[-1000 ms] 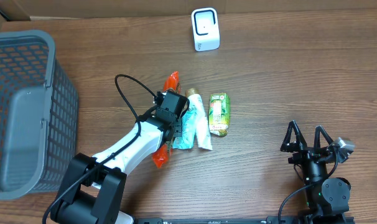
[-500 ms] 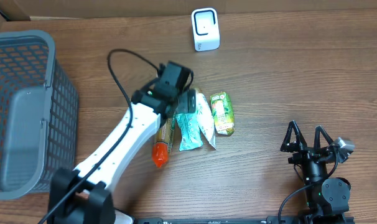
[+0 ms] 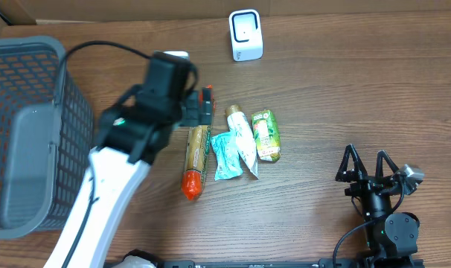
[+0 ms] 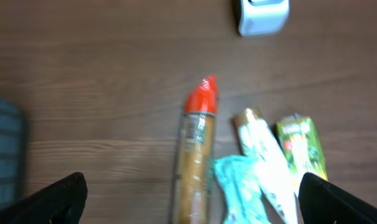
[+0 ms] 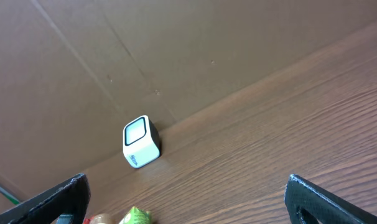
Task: Scan the item barcode
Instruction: 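Lift the spaghetti out and lay it left of the mint packet, then withdraw the left gripper to the table's left edge and hold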
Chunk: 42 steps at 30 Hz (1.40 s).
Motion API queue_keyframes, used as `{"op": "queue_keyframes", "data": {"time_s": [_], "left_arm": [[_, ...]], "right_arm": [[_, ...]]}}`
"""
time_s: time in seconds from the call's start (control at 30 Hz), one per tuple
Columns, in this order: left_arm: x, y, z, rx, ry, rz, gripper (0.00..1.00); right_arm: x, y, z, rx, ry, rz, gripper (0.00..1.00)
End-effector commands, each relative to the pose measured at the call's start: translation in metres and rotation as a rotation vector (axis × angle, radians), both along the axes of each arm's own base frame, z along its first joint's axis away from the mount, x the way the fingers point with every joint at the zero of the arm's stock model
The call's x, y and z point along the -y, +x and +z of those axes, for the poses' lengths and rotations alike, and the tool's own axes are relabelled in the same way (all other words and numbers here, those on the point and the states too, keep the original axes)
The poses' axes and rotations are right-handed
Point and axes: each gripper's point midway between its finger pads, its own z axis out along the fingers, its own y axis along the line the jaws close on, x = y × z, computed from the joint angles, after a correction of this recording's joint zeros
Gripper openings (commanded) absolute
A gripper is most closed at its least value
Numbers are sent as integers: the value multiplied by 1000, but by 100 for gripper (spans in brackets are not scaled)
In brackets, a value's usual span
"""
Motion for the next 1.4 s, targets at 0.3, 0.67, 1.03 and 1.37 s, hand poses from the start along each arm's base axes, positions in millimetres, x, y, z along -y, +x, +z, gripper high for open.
{"op": "queue_keyframes", "data": {"time_s": [0.3, 0.67, 1.03, 1.37], "left_arm": [[-91, -33, 43, 60, -36, 91, 100], [-97, -29, 22, -27, -41, 111, 100], [-97, -15, -2, -110, -39, 113, 99], [-98, -1, -30, -199, -38, 114, 100]], "right_arm": [[2, 0, -2, 4, 0, -10, 100], [2, 0, -2, 4, 0, -10, 100], [2, 0, -2, 4, 0, -10, 100], [2, 0, -2, 4, 0, -10, 100]]}}
